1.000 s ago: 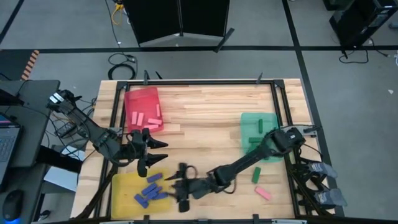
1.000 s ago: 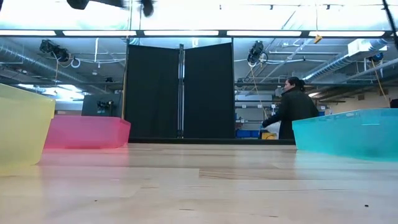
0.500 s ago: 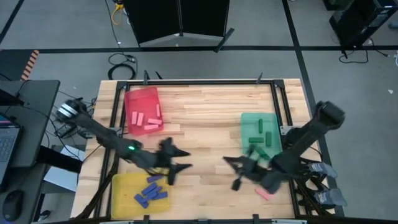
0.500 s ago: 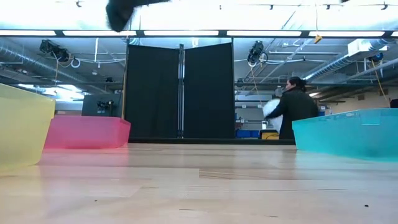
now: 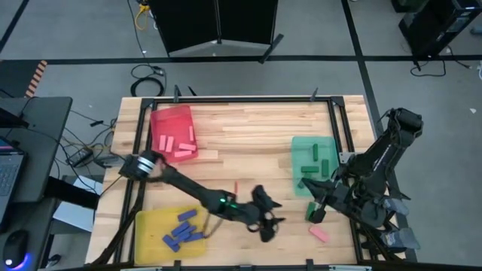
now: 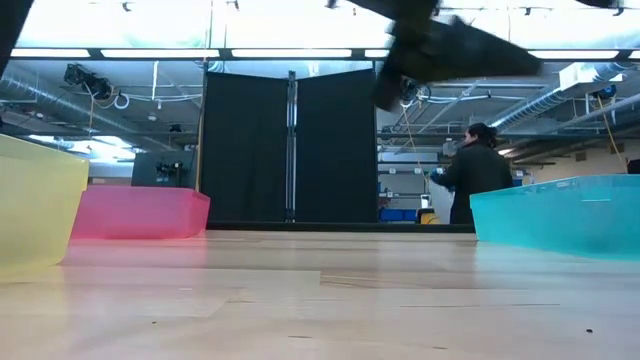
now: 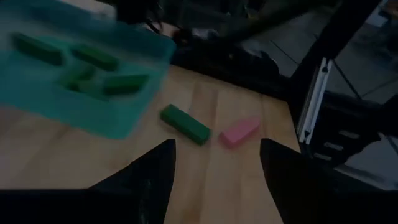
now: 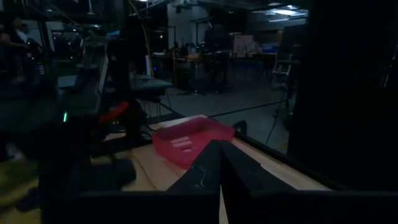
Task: Sort blocks
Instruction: Put the pink block into the red bin
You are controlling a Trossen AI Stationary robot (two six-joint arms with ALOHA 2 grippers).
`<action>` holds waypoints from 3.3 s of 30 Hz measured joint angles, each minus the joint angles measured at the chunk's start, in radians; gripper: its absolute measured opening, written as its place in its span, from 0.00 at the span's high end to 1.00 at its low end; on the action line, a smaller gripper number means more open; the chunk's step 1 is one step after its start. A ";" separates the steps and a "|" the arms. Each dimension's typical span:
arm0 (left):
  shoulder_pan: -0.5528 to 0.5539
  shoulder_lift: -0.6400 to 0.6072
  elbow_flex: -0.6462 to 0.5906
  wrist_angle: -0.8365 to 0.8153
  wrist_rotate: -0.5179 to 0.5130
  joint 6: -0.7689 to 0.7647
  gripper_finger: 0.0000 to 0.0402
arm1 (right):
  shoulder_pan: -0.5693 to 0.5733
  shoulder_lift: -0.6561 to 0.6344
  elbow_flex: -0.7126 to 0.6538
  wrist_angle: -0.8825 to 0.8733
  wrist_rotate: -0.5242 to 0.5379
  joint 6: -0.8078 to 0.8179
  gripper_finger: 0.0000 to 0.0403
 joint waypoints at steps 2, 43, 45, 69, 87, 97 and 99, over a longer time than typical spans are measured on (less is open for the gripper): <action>0.006 0.082 0.105 -0.036 0.019 0.016 0.40 | 0.000 0.000 0.000 0.000 0.000 -0.005 0.97; -0.008 0.558 0.759 -0.333 -0.074 0.109 0.38 | -0.021 0.102 0.013 -0.124 -0.688 0.264 0.98; -0.027 0.542 0.758 -0.364 -0.121 0.136 0.40 | -0.027 0.147 0.040 -0.169 -0.781 0.330 0.98; -0.157 0.472 0.750 -0.701 -0.398 0.103 0.51 | 0.190 0.424 0.443 -1.295 -1.066 1.421 0.98; -0.095 0.472 0.750 -0.565 -0.197 0.211 0.51 | 0.170 0.599 0.443 -1.425 -1.213 1.642 0.98; -0.068 0.492 0.750 -0.476 0.045 0.305 0.51 | 0.141 0.664 0.441 -1.457 -1.252 1.663 0.98; -0.066 0.512 0.750 -0.453 0.067 0.307 0.51 | 0.140 0.668 0.439 -1.458 -1.251 1.668 0.98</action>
